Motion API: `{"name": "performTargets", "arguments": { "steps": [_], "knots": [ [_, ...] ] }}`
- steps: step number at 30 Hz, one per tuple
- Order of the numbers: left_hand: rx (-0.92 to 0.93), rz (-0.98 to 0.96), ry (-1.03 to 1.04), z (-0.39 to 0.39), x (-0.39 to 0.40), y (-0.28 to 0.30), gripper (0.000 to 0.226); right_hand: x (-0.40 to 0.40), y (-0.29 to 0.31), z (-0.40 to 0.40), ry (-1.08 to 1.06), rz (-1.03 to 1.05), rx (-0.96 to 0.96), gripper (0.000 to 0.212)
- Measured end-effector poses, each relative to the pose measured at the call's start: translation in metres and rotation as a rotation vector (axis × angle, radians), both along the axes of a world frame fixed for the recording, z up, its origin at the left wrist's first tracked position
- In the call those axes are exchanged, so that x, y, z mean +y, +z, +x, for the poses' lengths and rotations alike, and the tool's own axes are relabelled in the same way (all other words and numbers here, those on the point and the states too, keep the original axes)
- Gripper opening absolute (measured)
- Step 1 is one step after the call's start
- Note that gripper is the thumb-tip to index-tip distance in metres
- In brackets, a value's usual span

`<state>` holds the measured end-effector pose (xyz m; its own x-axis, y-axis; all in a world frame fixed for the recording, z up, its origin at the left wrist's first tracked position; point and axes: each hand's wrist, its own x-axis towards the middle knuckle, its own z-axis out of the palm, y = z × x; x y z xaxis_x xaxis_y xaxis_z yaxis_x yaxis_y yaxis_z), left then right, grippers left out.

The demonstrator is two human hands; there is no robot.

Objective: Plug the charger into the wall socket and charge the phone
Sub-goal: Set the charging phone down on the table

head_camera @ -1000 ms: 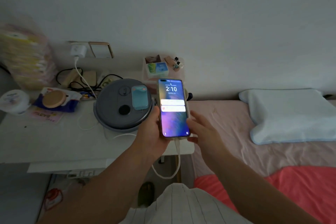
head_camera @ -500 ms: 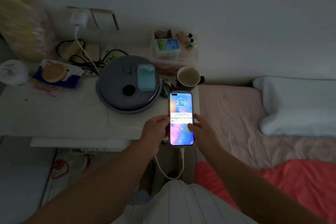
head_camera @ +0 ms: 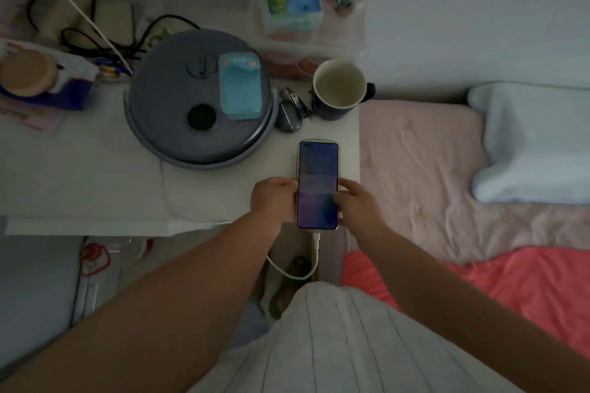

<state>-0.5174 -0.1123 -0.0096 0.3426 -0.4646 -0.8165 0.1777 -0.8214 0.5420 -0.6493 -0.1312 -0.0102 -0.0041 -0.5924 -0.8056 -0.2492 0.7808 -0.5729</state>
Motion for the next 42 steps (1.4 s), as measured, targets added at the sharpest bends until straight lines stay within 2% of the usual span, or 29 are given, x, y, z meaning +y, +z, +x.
{"name": "performTargets", "arguments": {
  "steps": [6,11,20,25,30,34,40,42],
  "knots": [
    [-0.123,0.013,-0.126,-0.005,-0.014,-0.011,0.025,-0.008,-0.009,-0.003,-0.017,0.041,0.033,0.048],
    [-0.202,0.006,-0.211,-0.006,-0.02,-0.012,0.025,-0.014,-0.009,-0.001,-0.036,0.056,0.025,0.047],
    [-0.227,0.029,-0.196,-0.006,-0.022,-0.017,0.021,-0.016,-0.011,-0.002,0.03,0.05,0.054,0.052],
    [-0.23,0.026,-0.181,-0.005,-0.021,-0.023,0.022,-0.018,-0.005,-0.003,0.117,0.009,0.114,0.047],
    [-0.191,0.027,-0.141,-0.004,-0.019,-0.026,0.018,-0.018,0.0,-0.002,0.154,-0.013,0.132,0.046],
    [-0.153,0.034,-0.154,-0.001,-0.018,-0.026,0.022,-0.015,0.007,0.0,0.185,-0.027,0.146,0.047],
    [0.038,0.034,-0.115,0.007,-0.011,-0.015,0.026,-0.012,0.025,0.002,0.232,-0.02,0.181,0.043],
    [0.04,0.027,-0.132,0.009,-0.004,-0.007,0.027,-0.007,0.033,0.001,0.2,-0.026,0.178,0.04]
  ]
}}
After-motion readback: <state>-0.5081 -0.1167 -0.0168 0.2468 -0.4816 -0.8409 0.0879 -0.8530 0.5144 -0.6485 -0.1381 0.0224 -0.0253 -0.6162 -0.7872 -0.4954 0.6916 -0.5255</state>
